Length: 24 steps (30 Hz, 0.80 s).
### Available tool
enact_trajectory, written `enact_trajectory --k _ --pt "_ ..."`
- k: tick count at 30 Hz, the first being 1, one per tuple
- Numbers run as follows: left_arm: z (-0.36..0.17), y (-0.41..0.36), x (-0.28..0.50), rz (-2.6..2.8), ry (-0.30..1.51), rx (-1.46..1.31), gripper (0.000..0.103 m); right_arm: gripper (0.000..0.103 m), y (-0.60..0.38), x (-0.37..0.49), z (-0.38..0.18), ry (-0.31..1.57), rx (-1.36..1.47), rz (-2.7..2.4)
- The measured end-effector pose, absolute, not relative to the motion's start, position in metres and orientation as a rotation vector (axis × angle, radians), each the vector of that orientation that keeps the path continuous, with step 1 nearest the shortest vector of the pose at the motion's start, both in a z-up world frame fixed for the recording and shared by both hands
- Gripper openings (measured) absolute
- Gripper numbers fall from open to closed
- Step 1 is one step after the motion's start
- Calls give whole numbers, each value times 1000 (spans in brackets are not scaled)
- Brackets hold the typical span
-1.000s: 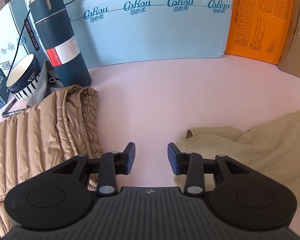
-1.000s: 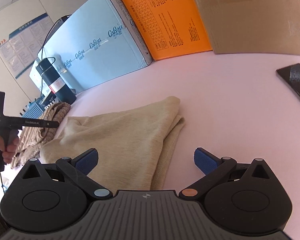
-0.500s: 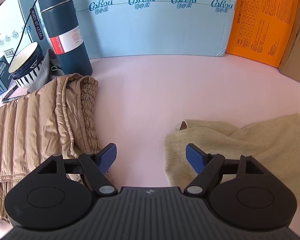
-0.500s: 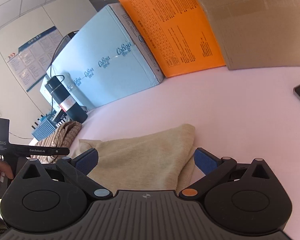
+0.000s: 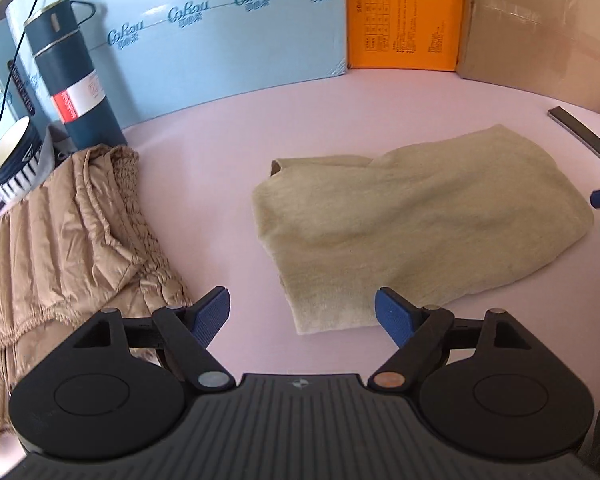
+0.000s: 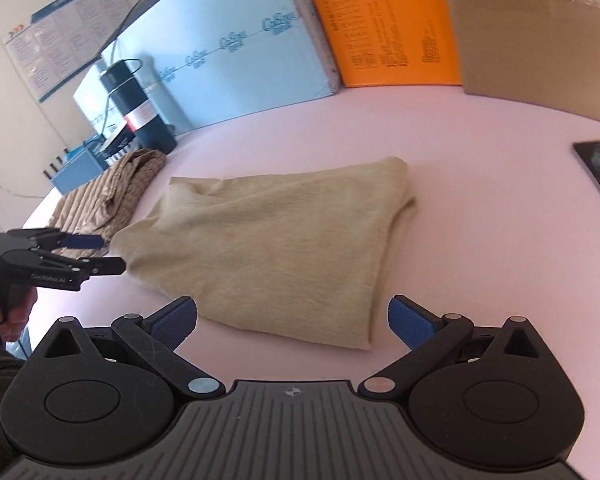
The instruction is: Fold clothes
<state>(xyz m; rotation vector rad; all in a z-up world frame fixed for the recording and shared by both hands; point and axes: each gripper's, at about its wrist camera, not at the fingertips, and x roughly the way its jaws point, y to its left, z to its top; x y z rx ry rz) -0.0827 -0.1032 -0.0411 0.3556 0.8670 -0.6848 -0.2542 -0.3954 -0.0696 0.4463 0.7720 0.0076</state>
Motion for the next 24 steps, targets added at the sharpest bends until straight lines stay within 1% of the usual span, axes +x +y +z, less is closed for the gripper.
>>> enact_trajectory --k 2,5,6,7,9,10,11,12,13,14,15,16,17,20,22,24 --pt "-50 -98 -78 -660 935 277 80 103 -405 -260 -79 768 513 -39" --pt "-58 -95 -77 -638 969 234 80 101 -410 -263 -86 709 576 -76" --pt "-59 -95 -77 -630 966 228 81 98 -409 -263 -87 684 589 -81" --pt "-60 -95 -77 -622 961 223 81 92 -409 -261 -88 680 603 -86" --pt "-60 -97 -77 -608 960 220 81 83 -407 -258 -92 671 627 -97" --pt "-60 -98 -77 -601 959 219 81 75 -405 -256 -92 670 615 -101" --pt "-60 -98 -78 -596 955 220 79 64 -404 -254 -92 678 602 -96" --pt "-60 -99 -79 -593 945 223 76 32 -405 -252 -93 693 593 -98" --pt "-59 -99 -80 -592 936 225 66 12 -406 -250 -94 705 588 -98" --pt "-58 -100 -80 -597 935 224 57 12 -409 -250 -96 706 601 -92" --pt "-56 -100 -81 -606 939 223 51 12 -412 -251 -97 702 615 -84" --pt "-54 -99 -82 -612 941 225 39 12 -413 -252 -95 698 618 -80" --pt "-52 -98 -84 -615 942 229 32 12 -414 -254 -93 690 621 -77" --pt "-48 -87 -86 -578 955 221 32 12 -418 -263 -82 666 612 -90" --pt "-53 -77 -80 -512 1000 210 33 12 -421 -265 -84 703 602 -104" --pt "-53 -65 -76 -513 1009 159 35 12 -423 -266 -91 752 592 -111"
